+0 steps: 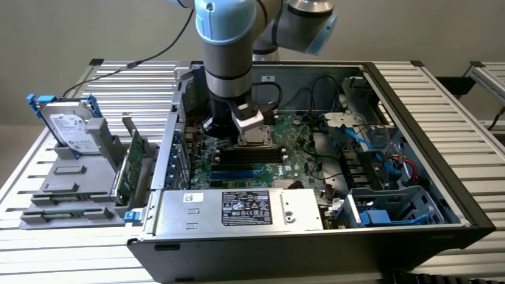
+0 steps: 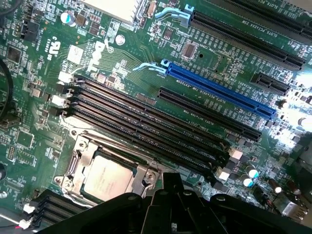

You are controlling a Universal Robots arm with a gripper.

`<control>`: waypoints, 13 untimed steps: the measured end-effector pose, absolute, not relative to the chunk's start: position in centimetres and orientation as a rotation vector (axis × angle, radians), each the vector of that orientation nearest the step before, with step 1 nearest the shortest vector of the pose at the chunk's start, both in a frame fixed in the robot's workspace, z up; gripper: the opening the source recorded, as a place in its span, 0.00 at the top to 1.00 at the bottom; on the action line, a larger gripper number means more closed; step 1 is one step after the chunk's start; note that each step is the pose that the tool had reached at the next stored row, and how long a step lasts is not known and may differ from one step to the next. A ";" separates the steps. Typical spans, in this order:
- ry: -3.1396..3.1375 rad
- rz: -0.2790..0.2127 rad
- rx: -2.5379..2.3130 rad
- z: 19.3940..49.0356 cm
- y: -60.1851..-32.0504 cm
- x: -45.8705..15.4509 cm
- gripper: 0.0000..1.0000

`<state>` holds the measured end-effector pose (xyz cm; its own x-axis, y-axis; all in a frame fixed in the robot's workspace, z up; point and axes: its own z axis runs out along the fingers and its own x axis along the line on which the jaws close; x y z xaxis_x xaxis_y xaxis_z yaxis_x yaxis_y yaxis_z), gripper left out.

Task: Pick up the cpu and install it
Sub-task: 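Install the second cpu locking lever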

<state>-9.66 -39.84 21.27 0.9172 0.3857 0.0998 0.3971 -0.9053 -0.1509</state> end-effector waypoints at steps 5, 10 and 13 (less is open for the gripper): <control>-0.598 -0.100 -2.910 22.2 -39.6 -9.7 0.89; -0.599 -0.097 -2.913 23.6 -39.1 -9.7 0.89; -0.604 -0.096 -2.915 24.6 -38.9 -9.7 0.89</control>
